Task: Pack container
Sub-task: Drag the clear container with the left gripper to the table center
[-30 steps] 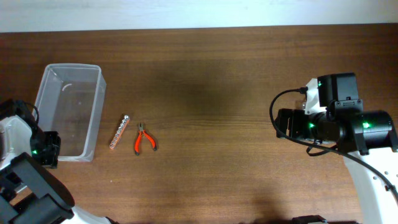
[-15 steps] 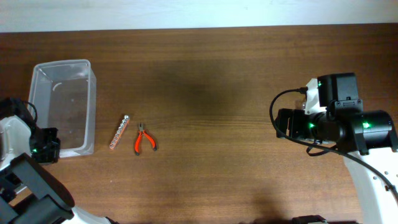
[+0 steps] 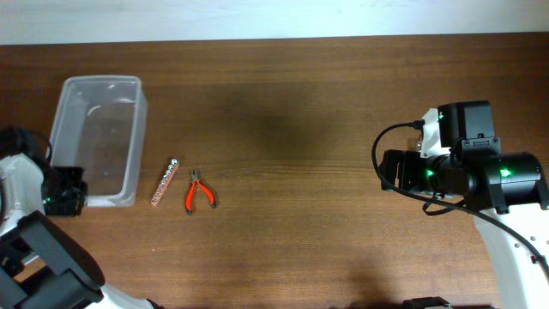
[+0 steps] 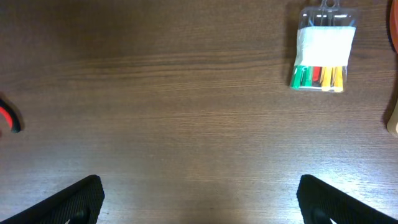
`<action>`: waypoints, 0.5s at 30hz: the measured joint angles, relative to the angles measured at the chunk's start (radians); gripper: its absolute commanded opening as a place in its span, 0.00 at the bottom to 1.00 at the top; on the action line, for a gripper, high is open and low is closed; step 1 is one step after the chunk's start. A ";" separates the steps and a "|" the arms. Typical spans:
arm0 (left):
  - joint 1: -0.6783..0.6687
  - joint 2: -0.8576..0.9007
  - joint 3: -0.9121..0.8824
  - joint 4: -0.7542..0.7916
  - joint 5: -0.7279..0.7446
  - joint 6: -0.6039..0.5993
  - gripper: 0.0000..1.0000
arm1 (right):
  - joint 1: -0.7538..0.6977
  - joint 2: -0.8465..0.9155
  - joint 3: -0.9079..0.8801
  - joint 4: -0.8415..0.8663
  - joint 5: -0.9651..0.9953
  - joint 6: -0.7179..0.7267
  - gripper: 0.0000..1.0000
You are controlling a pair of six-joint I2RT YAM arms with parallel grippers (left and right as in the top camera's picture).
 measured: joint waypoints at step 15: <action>-0.397 -0.226 0.185 0.069 0.003 0.406 0.02 | 0.000 -0.005 0.022 0.047 0.134 0.001 0.99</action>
